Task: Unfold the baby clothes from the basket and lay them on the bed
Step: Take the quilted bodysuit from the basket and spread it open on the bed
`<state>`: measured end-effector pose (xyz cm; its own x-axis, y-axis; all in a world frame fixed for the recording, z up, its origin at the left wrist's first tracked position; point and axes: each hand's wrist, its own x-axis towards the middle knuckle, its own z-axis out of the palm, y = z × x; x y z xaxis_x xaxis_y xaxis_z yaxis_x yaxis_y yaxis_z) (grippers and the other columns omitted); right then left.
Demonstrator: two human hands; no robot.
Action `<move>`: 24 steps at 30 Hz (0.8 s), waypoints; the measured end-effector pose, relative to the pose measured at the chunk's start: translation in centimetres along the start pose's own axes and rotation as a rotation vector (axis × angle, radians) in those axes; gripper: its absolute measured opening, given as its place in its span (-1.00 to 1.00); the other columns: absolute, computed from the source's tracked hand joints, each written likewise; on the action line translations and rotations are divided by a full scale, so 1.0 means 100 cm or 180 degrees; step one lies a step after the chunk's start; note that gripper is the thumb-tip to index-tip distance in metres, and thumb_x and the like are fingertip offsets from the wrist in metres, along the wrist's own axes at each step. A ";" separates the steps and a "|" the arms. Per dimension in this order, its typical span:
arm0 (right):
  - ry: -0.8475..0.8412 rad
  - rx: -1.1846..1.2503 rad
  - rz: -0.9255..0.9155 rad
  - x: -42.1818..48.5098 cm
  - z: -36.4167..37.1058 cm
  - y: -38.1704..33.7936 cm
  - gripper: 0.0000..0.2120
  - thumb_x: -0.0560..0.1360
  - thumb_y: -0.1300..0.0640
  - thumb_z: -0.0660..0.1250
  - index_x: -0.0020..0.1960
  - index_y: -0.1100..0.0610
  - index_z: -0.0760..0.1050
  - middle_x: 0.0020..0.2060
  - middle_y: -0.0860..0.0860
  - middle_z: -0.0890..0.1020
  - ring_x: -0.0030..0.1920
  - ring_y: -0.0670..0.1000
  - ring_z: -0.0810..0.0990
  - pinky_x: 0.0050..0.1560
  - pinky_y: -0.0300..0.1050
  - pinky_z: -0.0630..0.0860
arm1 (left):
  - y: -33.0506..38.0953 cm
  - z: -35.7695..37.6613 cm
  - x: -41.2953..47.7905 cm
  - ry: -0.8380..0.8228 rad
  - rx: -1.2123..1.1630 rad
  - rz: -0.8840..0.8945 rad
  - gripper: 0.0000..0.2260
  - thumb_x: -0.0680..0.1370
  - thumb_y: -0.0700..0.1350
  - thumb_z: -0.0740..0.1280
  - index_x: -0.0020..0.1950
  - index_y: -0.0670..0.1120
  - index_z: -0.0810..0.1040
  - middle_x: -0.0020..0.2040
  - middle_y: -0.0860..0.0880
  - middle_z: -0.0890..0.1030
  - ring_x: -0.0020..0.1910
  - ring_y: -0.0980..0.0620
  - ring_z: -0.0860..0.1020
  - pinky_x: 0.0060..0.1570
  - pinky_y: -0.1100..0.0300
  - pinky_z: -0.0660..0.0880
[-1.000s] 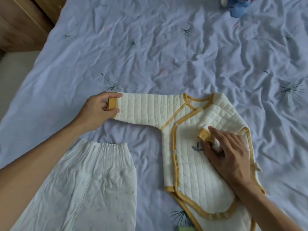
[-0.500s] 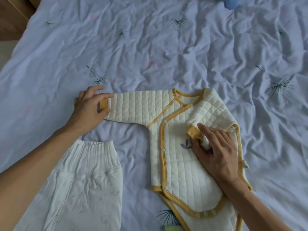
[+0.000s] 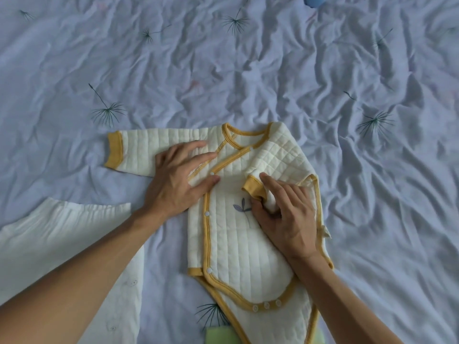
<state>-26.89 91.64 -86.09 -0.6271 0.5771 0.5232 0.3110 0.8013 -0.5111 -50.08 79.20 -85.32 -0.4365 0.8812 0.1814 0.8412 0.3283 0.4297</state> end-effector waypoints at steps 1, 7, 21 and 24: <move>-0.0022 0.0085 0.0066 0.001 -0.003 -0.002 -0.63 0.52 0.07 0.50 0.28 0.15 0.61 -0.02 -0.01 0.73 -0.07 -0.02 0.66 -0.01 0.04 0.56 | -0.002 0.002 0.000 0.0043 0.0060 0.0028 -0.55 0.55 0.34 0.28 0.36 0.17 0.58 0.44 0.12 0.47 0.38 0.02 0.43 0.32 -0.03 0.30; -0.0016 0.0792 0.0682 0.029 -0.039 -0.010 -0.58 0.48 0.09 0.46 0.32 -0.03 0.50 -0.03 -0.30 0.61 -0.18 -0.05 0.66 -0.15 -0.07 0.63 | -0.010 0.010 0.001 0.0261 0.0229 0.0110 -0.57 0.54 0.32 0.32 0.32 0.16 0.62 0.41 0.09 0.51 0.33 -0.04 0.48 0.27 -0.06 0.34; 0.0086 0.0754 0.1493 0.124 -0.133 0.113 -0.61 0.45 0.16 0.54 0.23 0.00 0.54 -0.09 -0.08 0.66 -0.07 -0.09 0.69 -0.12 -0.22 0.65 | -0.015 0.017 0.004 0.0551 0.0338 0.0284 -0.57 0.54 0.27 0.31 0.28 0.09 0.67 0.39 0.04 0.55 0.23 -0.15 0.53 0.28 -0.01 0.30; -0.0150 0.0554 0.1671 0.116 -0.131 0.135 -0.62 0.42 0.14 0.56 0.18 -0.04 0.56 -0.12 -0.09 0.68 -0.19 -0.17 0.67 -0.25 -0.41 0.52 | -0.014 0.016 0.006 0.0619 0.0339 0.0358 -0.57 0.55 0.25 0.32 0.26 0.03 0.68 0.37 -0.01 0.57 0.18 -0.20 0.56 0.25 -0.11 0.37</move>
<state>-20.66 111.25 -78.00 -0.4522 0.8810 0.1388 0.4703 0.3678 -0.8023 -50.99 79.78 -87.23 -0.3828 0.8355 0.3942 0.9124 0.2749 0.3033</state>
